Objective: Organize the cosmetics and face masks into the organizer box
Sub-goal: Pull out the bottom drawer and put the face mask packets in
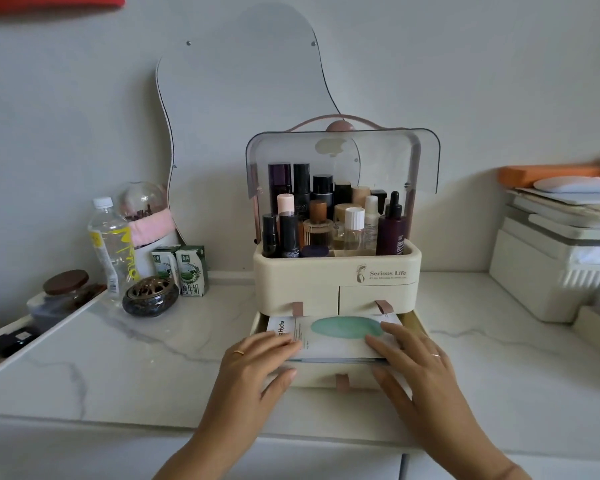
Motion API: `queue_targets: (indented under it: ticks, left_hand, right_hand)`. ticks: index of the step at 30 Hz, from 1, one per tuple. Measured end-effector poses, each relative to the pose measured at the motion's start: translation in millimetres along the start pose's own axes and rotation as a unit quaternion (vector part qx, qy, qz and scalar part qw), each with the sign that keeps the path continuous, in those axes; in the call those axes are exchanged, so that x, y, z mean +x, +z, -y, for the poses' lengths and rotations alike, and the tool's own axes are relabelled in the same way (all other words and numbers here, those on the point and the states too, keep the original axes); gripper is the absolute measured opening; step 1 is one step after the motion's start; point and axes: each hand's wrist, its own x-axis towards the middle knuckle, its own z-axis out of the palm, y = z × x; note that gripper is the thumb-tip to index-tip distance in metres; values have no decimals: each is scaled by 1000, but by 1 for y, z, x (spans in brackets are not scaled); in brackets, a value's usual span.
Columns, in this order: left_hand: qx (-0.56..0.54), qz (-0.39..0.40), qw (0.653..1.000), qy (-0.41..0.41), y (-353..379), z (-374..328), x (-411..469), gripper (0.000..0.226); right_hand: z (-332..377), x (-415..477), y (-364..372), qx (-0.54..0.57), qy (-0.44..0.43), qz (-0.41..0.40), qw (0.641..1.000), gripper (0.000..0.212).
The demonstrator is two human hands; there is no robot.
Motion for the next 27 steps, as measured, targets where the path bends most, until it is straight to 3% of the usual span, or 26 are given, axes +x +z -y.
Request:
queue_targets:
  ticks: [5,8,10,13,17,20,24,27]
  left_hand:
    - [2,22,1000,-1,4,3,-4,35]
    - [4,-19,999,-30,8,5,-3,34]
    - [-28,-48,993,-108,10,8,-6,57]
    - [-153,16,947,-280,10,15,-5,94]
    - [-181,56,929,-318,14,24,6,104]
    - [-208,48,920,-327,20,27,17,102]
    - [-213,49,923,-316,26,36,33,93]
    - [-219,63,926,-300,29,45,42,65]
  right_hand:
    - [4,-1,0,-56,-9,26,998,43]
    - [-1,-4,3,-33,15,-6,999,40]
    - [-11,-5,5,-18,46,-25,998,68]
    - [-23,-1,1,146,174,17,974,98]
    - [-44,11,7,219,253,74,939,117]
    - [-54,29,12,234,262,83,933,108]
    - [-69,54,13,253,255,101,928,73]
    - [-77,63,13,273,239,115,925,59]
